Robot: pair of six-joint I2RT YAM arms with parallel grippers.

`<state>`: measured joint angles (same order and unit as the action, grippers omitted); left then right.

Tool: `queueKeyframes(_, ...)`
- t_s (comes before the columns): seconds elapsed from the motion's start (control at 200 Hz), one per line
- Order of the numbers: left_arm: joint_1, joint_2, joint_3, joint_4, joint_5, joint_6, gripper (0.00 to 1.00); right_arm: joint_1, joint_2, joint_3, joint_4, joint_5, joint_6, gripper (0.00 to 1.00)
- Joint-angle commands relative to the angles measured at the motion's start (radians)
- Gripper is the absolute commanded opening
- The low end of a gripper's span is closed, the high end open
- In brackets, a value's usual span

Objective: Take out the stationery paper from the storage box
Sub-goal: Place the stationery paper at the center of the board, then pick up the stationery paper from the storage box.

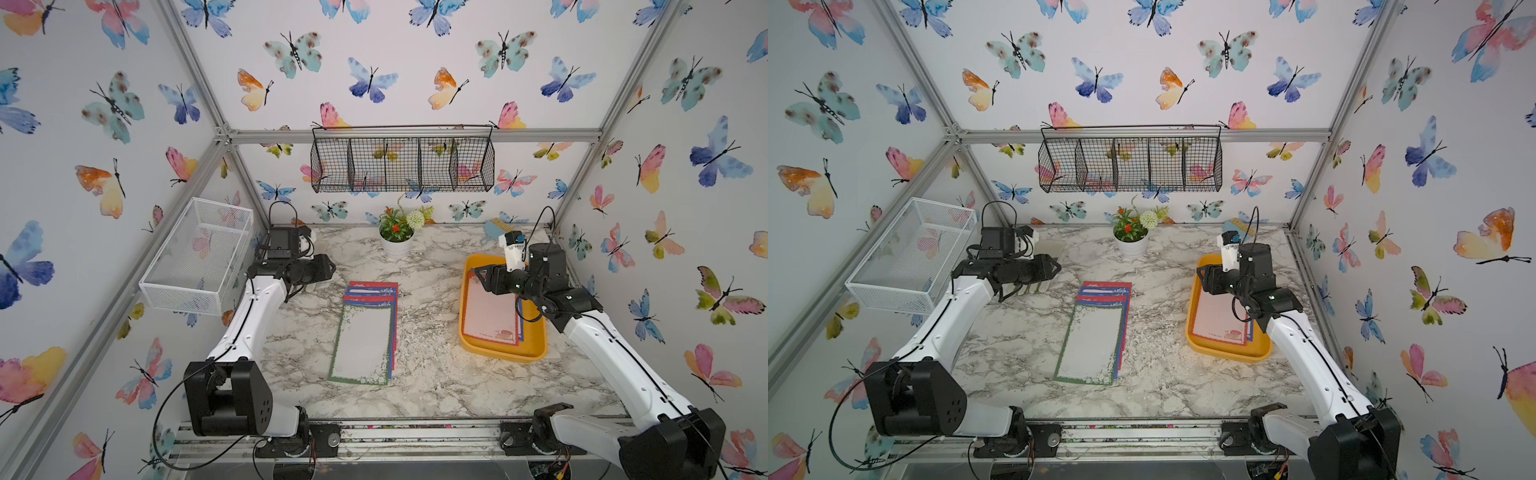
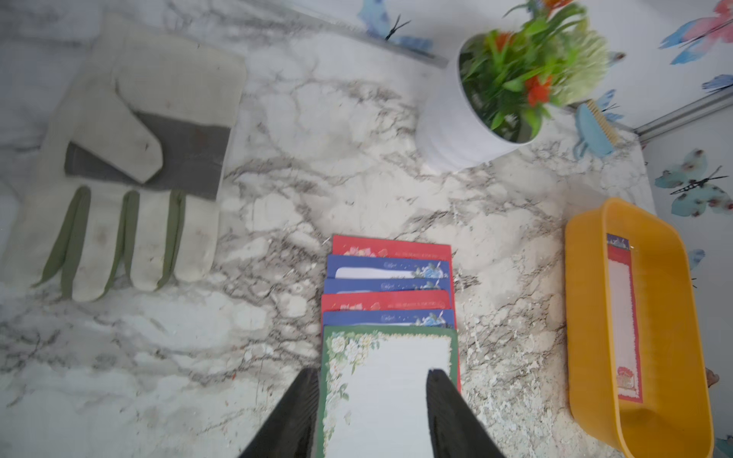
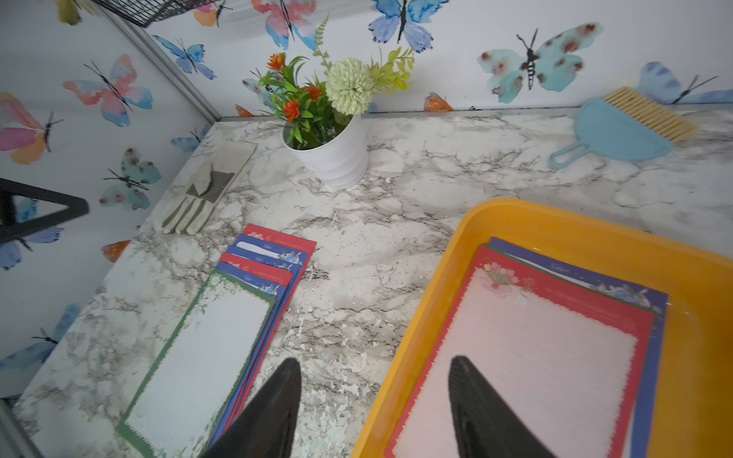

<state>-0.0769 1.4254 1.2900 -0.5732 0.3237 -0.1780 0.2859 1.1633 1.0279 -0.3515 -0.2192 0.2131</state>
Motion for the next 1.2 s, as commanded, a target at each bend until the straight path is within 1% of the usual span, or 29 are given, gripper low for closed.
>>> queueKeyframes(0.0, -0.149, 0.025, 0.092, 0.141, -0.060, -0.008, 0.48, 0.003, 0.006, 0.030, -0.060, 0.143, -0.017, 0.57)
queueKeyframes(0.14, -0.335, 0.108, 0.180, 0.244, -0.089, 0.001, 0.48, 0.000, 0.006, 0.030, -0.079, 0.232, -0.025, 0.51)
queueKeyframes(0.235, -0.447, 0.193, 0.252, 0.264, -0.081, 0.018, 0.49, -0.004, 0.006, 0.028, -0.095, 0.267, -0.023, 0.48)
queueKeyframes(0.325, -0.521, 0.286, 0.322, 0.263, -0.061, 0.018, 0.49, -0.007, 0.001, 0.019, -0.107, 0.293, -0.013, 0.46)
queueKeyframes(0.395, -0.558, 0.349, 0.364, 0.263, -0.035, 0.003, 0.50, -0.012, -0.009, 0.001, -0.100, 0.319, -0.003, 0.43)
queueKeyframes(0.551, -0.609, 0.477, 0.424, 0.265, 0.053, -0.048, 0.51, -0.040, -0.023, -0.060, -0.058, 0.342, 0.007, 0.35)
queueKeyframes(0.716, -0.647, 0.564, 0.415, 0.284, 0.109, -0.083, 0.51, -0.078, -0.031, -0.127, 0.002, 0.329, 0.034, 0.26)
queueKeyframes(0.776, -0.647, 0.565, 0.396, 0.295, 0.126, -0.112, 0.51, -0.098, -0.018, -0.149, 0.013, 0.330, 0.037, 0.25)
queueKeyframes(0.791, -0.647, 0.591, 0.391, 0.297, 0.135, -0.115, 0.51, -0.104, -0.014, -0.154, 0.015, 0.329, 0.037, 0.25)
queueKeyframes(0.826, -0.647, 0.602, 0.379, 0.307, 0.150, -0.127, 0.51, -0.119, -0.003, -0.168, 0.022, 0.324, 0.041, 0.25)
queueKeyframes(0.836, -0.647, 0.604, 0.376, 0.309, 0.183, -0.130, 0.51, -0.125, -0.001, -0.172, 0.024, 0.324, 0.044, 0.25)
queueKeyframes(0.851, -0.647, 0.608, 0.371, 0.312, 0.203, -0.139, 0.51, -0.133, 0.004, -0.178, 0.028, 0.320, 0.047, 0.25)
queueKeyframes(0.986, -0.647, 0.631, 0.323, 0.361, 0.288, -0.210, 0.51, -0.208, 0.029, -0.240, 0.079, 0.267, 0.070, 0.28)
queueKeyframes(1.071, -0.647, 0.644, 0.309, 0.378, 0.317, -0.235, 0.52, -0.241, 0.043, -0.274, 0.109, 0.253, 0.080, 0.30)
queueKeyframes(1.196, -0.653, 0.658, 0.298, 0.377, 0.326, -0.236, 0.52, -0.269, 0.083, -0.299, 0.126, 0.232, 0.075, 0.32)
